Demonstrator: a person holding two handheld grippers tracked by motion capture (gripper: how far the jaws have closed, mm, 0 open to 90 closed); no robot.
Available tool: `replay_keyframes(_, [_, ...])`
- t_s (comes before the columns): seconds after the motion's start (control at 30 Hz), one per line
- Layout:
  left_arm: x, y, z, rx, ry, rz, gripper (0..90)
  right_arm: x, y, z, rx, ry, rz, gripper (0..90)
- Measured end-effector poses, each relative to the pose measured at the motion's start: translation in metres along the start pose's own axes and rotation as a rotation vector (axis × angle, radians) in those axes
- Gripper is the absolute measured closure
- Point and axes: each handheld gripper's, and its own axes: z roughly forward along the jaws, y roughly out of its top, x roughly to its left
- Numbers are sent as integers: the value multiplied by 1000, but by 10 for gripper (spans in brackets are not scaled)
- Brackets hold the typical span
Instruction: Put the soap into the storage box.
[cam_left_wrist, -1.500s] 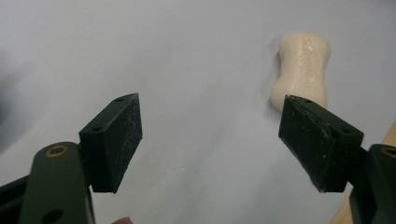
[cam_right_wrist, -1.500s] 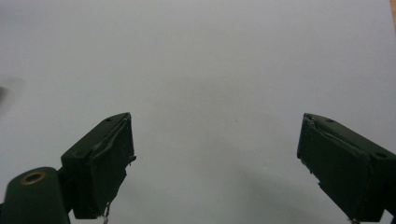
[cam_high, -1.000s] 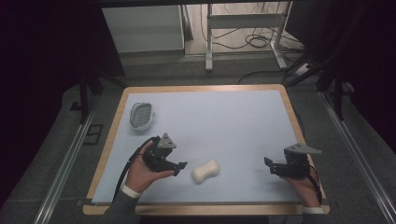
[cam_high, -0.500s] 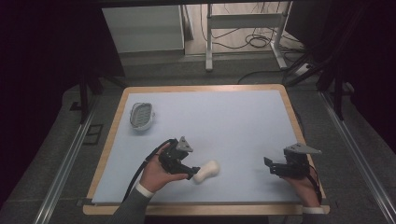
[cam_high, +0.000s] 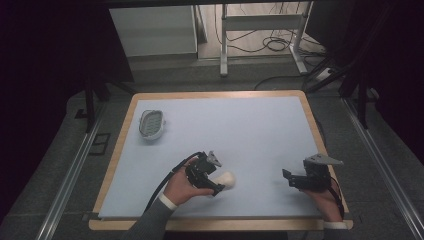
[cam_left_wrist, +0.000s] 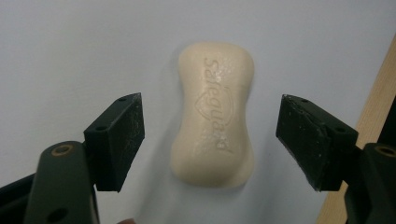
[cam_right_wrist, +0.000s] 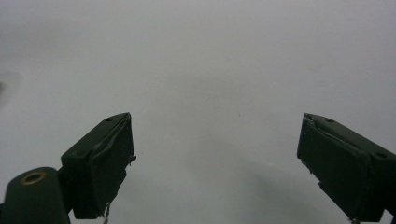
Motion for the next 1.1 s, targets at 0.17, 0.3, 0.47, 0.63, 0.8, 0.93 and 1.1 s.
replay_keyframes(0.17, [0, 4, 10, 33, -13, 12, 275, 0, 0, 1, 4, -1, -4, 108])
replay_keyframes(0.3, [-2, 6, 16, 56, -20, 17, 304, 0, -1, 1, 5, -2, -4, 108])
replay_keyframes(0.47, [-2, 7, 23, 86, -36, 12, 344, 0, -1, 1, 9, -2, -2, 108])
replay_keyframes(0.63, [-2, 7, 29, 111, -31, 11, 382, -1, -1, 1, 9, -5, -3, 108])
replay_keyframes(0.8, [-2, 8, 30, 117, -6, 6, 461, -1, -1, 1, 8, -5, -2, 108])
replay_keyframes(0.93, [-3, 8, 31, 125, 1, 9, 463, -2, -1, 0, 7, -6, -3, 108])
replay_keyframes(1.1, [-6, 9, 34, 140, 18, 21, 469, -2, -1, 0, 7, -10, 0, 108])
